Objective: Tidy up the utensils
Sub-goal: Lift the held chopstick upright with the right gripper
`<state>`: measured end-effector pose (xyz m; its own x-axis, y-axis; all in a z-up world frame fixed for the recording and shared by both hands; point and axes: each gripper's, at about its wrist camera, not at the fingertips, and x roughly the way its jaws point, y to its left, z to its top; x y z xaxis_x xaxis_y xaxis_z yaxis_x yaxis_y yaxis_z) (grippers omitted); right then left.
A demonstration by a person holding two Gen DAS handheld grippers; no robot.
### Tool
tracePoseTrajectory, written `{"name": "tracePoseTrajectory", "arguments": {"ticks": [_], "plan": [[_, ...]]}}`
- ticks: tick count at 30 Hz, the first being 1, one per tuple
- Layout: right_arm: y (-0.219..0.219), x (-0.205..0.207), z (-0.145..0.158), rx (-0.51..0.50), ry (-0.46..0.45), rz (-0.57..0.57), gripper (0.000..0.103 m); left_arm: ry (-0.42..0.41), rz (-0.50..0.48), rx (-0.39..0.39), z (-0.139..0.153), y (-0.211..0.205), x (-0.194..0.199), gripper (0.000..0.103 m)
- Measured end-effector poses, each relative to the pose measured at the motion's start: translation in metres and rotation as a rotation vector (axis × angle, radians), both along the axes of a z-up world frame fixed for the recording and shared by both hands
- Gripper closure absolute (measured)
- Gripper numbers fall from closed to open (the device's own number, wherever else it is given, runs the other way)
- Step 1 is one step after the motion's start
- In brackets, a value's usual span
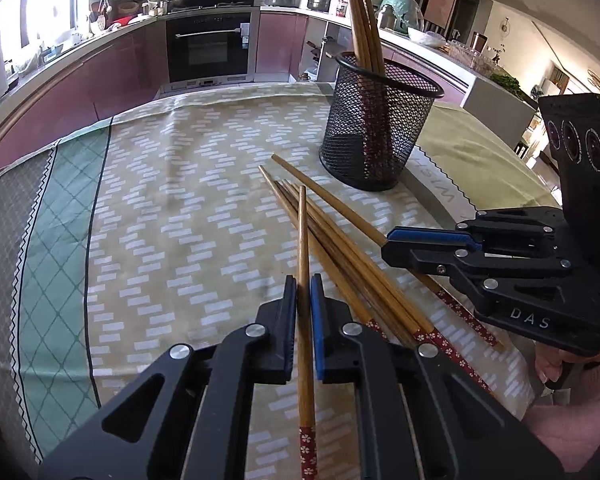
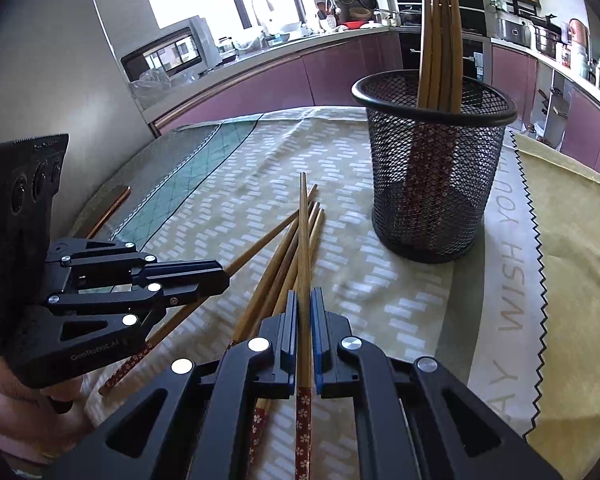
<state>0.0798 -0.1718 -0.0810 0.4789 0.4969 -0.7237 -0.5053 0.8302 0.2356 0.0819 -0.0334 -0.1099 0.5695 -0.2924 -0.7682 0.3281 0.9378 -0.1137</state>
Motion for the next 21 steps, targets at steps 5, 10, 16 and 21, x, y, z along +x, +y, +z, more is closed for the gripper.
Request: {"name": "tracePoseTrajectory", "arguments": {"ticks": [5, 10, 16, 21], "plan": [[0.006, 0.001, -0.005, -0.029, 0.012, 0.016, 0.097, 0.023, -0.015, 0.01, -0.007, -0.003, 0.004, 0.095], [0.01, 0.01, -0.007, -0.043, 0.031, 0.014, 0.097, 0.027, -0.029, 0.018, -0.009, -0.003, 0.008, 0.094], [0.012, 0.017, -0.007, -0.04, 0.04, 0.021, 0.097, 0.03, -0.042, 0.015, -0.009, -0.007, 0.015, 0.092], [0.008, 0.013, -0.001, -0.02, 0.007, 0.014, 0.097, 0.031, -0.03, 0.019, -0.007, -0.009, 0.019, 0.095]]}}
